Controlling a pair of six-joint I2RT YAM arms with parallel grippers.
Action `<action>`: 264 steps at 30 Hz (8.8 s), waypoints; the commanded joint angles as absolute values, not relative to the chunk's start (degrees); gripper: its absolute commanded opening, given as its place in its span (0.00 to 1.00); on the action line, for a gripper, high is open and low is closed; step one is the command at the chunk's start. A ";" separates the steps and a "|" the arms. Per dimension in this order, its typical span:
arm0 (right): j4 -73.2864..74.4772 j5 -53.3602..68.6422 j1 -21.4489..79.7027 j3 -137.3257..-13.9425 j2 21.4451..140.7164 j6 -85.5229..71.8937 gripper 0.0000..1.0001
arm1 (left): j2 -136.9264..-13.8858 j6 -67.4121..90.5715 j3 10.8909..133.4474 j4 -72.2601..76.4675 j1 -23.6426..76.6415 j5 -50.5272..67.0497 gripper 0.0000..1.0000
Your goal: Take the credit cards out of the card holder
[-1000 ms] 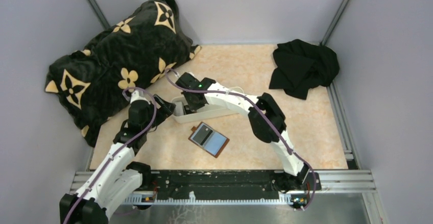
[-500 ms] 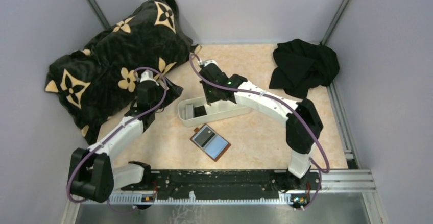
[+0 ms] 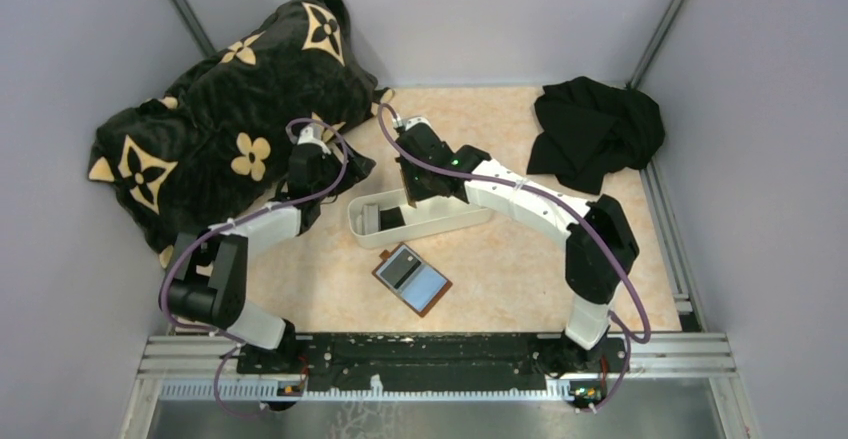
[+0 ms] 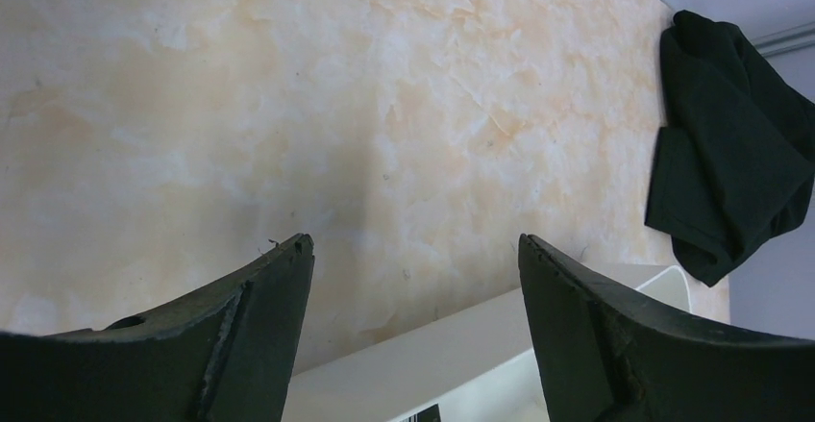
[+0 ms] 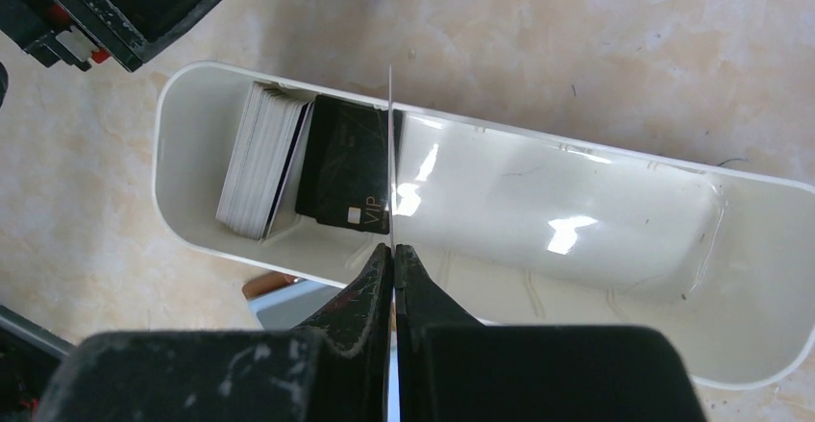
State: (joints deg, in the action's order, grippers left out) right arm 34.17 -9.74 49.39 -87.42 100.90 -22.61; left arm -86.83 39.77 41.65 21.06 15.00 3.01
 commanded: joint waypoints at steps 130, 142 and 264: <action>1.09 -7.37 78.07 -44.37 92.02 -41.55 0.00 | -46.21 37.13 33.53 -4.15 29.42 1.68 0.77; 10.61 -14.24 69.27 -35.21 78.50 -45.44 0.00 | -48.10 38.48 30.69 1.97 28.83 12.11 0.88; -89.37 21.53 47.01 -16.63 112.80 -58.49 0.22 | -63.19 38.66 11.76 25.01 41.49 14.82 0.07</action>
